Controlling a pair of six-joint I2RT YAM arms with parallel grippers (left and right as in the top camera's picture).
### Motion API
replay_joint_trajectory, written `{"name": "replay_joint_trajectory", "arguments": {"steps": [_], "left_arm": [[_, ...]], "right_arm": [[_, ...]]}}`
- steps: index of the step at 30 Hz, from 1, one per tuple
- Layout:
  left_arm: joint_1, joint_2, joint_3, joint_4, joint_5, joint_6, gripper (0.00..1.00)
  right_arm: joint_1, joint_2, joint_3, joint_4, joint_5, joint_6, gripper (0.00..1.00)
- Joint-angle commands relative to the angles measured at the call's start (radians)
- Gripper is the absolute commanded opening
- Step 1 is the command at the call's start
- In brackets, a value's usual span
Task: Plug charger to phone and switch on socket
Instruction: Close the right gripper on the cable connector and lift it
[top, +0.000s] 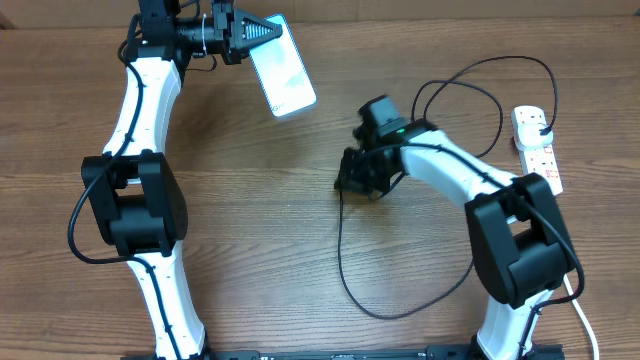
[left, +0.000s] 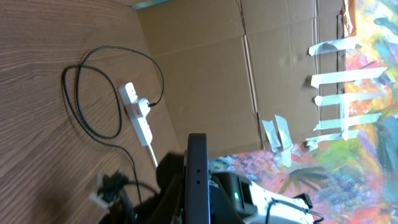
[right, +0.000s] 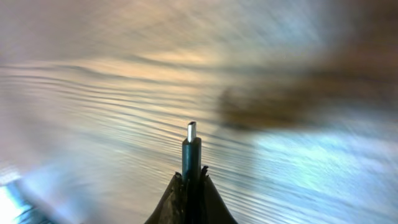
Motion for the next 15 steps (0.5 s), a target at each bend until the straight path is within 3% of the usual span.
{"name": "replay_joint_trajectory", "arguments": {"steps": [1, 8, 15], "left_arm": [[-0.001, -0.003, 0.016, 0.003, 0.027, -0.026, 0.04], [-0.001, -0.003, 0.016, 0.003, 0.007, -0.039, 0.04], [-0.001, -0.003, 0.016, 0.021, -0.028, -0.049, 0.04]], "right_arm": [[-0.049, 0.001, 0.027, 0.096, -0.387, -0.130, 0.04], [-0.100, 0.001, 0.027, 0.275, -0.654, -0.258, 0.04], [-0.131, 0.001, 0.027, 0.521, -0.776, -0.253, 0.04]]}}
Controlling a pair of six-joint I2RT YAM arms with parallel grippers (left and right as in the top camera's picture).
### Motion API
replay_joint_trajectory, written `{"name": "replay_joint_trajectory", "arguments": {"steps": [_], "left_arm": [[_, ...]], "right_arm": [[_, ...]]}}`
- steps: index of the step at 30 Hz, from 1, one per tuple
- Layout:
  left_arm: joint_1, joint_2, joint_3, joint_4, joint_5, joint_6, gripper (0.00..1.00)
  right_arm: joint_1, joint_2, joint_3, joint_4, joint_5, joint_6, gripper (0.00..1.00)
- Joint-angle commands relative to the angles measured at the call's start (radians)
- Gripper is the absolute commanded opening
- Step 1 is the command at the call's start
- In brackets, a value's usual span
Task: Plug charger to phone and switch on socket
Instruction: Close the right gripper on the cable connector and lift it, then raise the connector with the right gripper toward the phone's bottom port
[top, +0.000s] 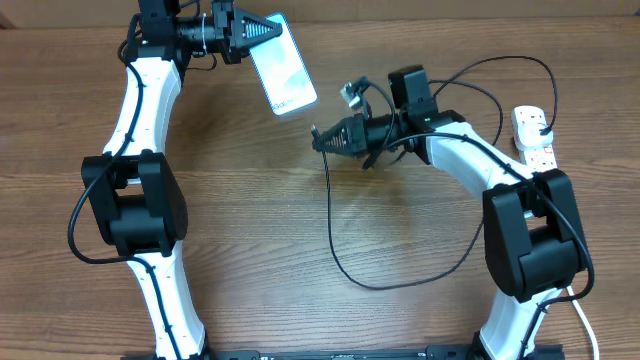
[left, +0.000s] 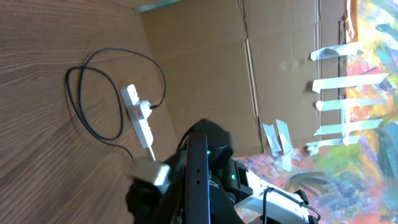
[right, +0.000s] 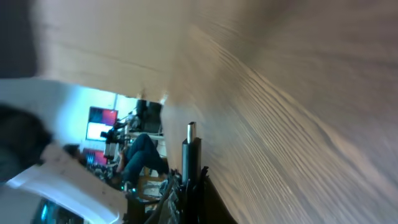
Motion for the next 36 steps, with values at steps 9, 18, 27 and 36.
{"name": "replay_joint_trajectory", "arguments": {"steps": [9, 18, 27, 36], "left_arm": [[-0.001, -0.003, 0.016, 0.064, -0.098, -0.037, 0.04], [-0.001, -0.003, 0.016, 0.278, -0.120, -0.201, 0.04], [-0.001, -0.003, 0.016, 0.296, -0.119, -0.216, 0.04], [-0.001, -0.003, 0.016, 0.320, -0.148, -0.216, 0.04]], "right_arm": [[-0.097, 0.001, 0.021, 0.214, -0.166, 0.170, 0.04], [-0.138, 0.018, 0.020, 0.236, -0.204, 0.187, 0.04], [-0.131, 0.126, 0.014, 0.380, -0.313, 0.194, 0.04], [-0.096, 0.126, 0.014, 0.587, -0.336, 0.406, 0.04]]}}
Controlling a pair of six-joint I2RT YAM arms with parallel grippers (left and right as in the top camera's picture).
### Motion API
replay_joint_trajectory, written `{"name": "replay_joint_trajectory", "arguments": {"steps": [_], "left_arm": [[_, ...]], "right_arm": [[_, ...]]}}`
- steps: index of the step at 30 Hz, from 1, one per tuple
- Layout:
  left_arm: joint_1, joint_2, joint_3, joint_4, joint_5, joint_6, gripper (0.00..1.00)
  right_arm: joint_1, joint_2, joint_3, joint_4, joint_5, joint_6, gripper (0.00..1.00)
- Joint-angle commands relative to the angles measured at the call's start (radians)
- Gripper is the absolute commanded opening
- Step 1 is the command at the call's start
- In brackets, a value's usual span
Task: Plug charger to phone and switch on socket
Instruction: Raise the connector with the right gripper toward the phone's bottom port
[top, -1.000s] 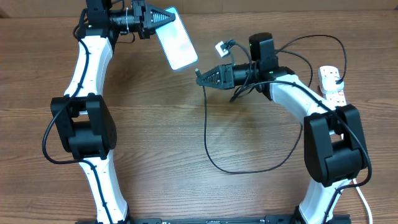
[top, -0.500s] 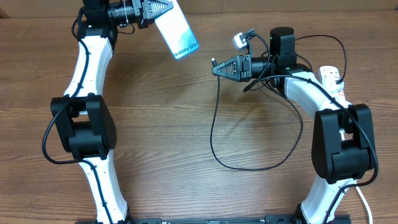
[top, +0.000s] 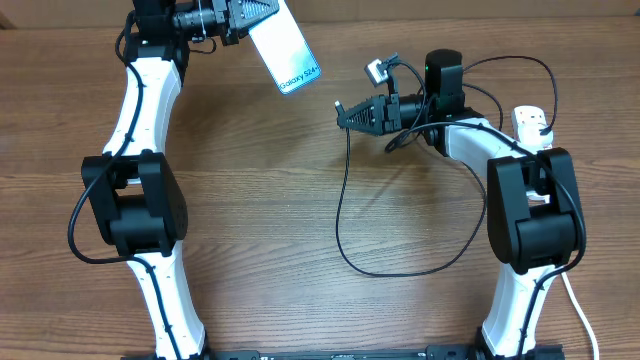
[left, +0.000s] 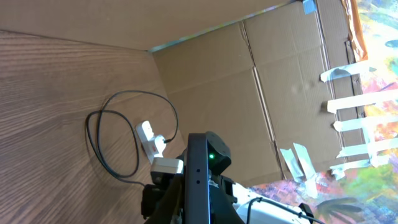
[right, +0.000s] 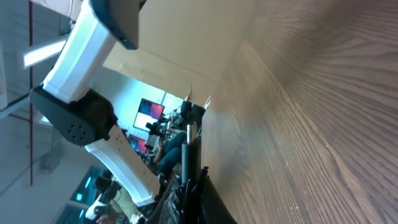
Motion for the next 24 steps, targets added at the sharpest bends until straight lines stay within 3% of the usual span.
{"name": "replay_joint_trajectory", "arguments": {"steps": [1, 13, 24], "left_arm": [[-0.001, -0.003, 0.016, 0.026, -0.022, -0.027, 0.04], [-0.001, -0.003, 0.016, 0.125, -0.082, -0.106, 0.04], [-0.003, -0.003, 0.016, 0.161, -0.053, -0.186, 0.04]], "right_arm": [[0.040, -0.007, 0.011, 0.090, -0.019, 0.142, 0.04], [0.073, -0.007, 0.011, 0.643, 0.070, 0.637, 0.04], [0.080, -0.007, 0.011, 0.710, 0.126, 0.759, 0.04]]}}
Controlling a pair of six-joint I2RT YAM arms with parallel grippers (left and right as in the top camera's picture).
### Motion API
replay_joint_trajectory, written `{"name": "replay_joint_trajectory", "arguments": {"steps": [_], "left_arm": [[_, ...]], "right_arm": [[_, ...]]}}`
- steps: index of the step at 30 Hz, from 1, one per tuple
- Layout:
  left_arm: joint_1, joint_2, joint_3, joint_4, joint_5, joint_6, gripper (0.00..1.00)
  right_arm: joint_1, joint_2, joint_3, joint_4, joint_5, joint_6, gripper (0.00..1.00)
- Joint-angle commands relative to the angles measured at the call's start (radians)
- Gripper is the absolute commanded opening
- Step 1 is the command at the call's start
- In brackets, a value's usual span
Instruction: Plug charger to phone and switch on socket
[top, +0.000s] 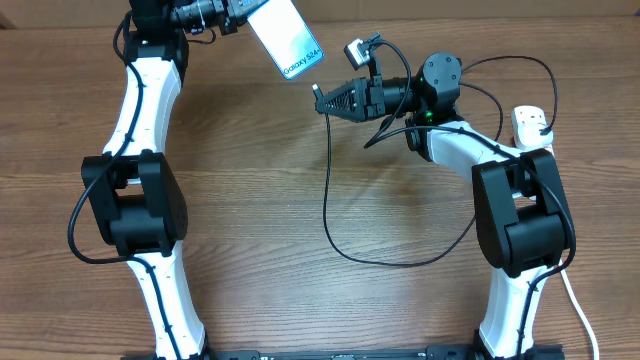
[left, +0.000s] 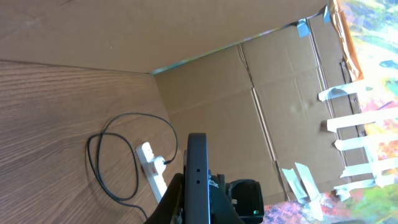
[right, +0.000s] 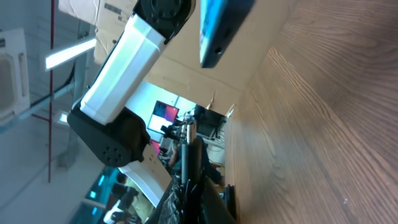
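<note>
My left gripper (top: 240, 14) is shut on a phone (top: 288, 38) with a pale screen, held up at the table's far edge; the phone (left: 197, 171) shows edge-on in the left wrist view. My right gripper (top: 325, 98) is shut on the black charger plug (right: 186, 142), whose tip (top: 315, 88) points left, just right of and below the phone's lower end (right: 221, 28). The black cable (top: 335, 215) loops over the table to a white socket strip (top: 530, 121) at the right edge, where a plug sits.
The white socket strip (left: 152, 169) lies by a cardboard wall (left: 211, 87) at the table's far side. The cable loop (left: 109, 165) lies on the wood in front of it. Brown wooden tabletop (top: 250, 230) spreads between both arms.
My right gripper with the charger plug has moved left and slightly up, closer to the phone's lower end. The phone has shifted slightly right and up in the left gripper.
First my right gripper was low at the table's middle, shut on the charger plug, while the left held the phone up at the back. Then the plug was raised and pointing left. Later both were higher and farther back, and now the plug tip is near the phone.
</note>
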Motion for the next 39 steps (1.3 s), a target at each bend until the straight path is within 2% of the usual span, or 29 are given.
{"name": "replay_joint_trajectory", "arguments": {"steps": [1, 14, 39], "left_arm": [[-0.003, -0.003, 0.016, 0.020, 0.024, -0.051, 0.04], [-0.011, -0.003, 0.016, 0.027, 0.048, -0.051, 0.04], [-0.027, -0.003, 0.016, 0.027, 0.086, -0.051, 0.04]], "right_arm": [[0.004, -0.007, 0.012, 0.008, 0.040, 0.048, 0.04], [0.005, -0.007, 0.012, 0.057, 0.060, 0.095, 0.04], [0.018, -0.007, 0.012, 0.072, 0.064, 0.095, 0.04]]}}
